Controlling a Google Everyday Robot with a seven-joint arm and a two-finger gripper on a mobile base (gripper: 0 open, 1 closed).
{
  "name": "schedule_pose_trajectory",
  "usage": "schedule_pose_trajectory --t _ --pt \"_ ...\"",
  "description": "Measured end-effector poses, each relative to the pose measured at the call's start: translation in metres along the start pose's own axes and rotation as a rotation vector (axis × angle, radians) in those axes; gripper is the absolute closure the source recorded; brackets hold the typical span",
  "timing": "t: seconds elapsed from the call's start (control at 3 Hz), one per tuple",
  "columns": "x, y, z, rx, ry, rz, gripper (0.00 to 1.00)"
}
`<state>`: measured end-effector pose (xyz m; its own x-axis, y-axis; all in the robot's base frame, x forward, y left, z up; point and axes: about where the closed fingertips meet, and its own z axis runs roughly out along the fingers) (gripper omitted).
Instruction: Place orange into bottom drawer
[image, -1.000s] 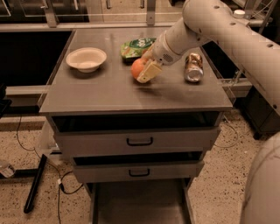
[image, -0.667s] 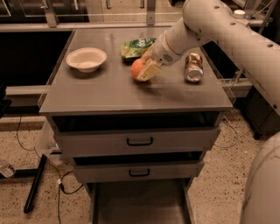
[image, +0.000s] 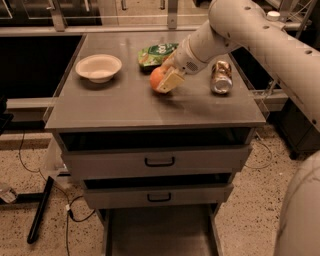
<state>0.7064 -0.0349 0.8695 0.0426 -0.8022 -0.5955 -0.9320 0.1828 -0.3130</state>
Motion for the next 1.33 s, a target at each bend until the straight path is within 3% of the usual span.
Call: schedule_pose_trajectory --t 0.67,1.0,1.33 --pt "-0.006 -0.001 -0.005 -0.017 -0.019 0.002 1.0" --pt "-0.01 0.018 -0.032 -0.003 -0.062 -0.035 1.0" --pt "0.003 0.055 -0.073 0.032 -0.095 -0.072 1.0"
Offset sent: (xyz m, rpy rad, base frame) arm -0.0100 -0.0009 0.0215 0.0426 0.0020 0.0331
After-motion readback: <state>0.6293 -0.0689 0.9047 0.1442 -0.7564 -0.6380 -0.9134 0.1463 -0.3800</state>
